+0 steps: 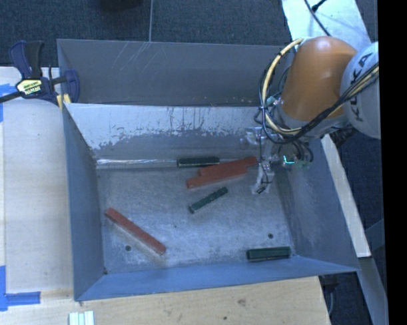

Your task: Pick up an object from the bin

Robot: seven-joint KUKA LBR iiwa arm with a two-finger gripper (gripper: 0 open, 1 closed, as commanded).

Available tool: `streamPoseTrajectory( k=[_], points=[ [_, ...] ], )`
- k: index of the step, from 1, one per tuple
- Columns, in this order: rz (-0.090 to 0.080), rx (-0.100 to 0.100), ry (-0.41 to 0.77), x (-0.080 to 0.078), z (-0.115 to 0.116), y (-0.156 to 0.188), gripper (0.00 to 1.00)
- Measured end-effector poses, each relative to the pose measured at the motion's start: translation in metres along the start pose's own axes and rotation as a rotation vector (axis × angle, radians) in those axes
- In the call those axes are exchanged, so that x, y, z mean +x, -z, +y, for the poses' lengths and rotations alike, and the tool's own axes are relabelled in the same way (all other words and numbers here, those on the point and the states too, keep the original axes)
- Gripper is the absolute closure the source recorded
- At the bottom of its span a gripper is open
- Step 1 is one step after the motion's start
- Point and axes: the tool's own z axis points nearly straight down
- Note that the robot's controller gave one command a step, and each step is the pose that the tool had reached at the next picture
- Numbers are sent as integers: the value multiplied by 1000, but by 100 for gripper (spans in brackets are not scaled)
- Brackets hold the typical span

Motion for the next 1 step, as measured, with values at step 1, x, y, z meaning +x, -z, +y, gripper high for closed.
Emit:
streamPoseTrajectory(
  k=[1],
  points=[
    [5,0,-104,-15,41,-90,0]
  ],
)
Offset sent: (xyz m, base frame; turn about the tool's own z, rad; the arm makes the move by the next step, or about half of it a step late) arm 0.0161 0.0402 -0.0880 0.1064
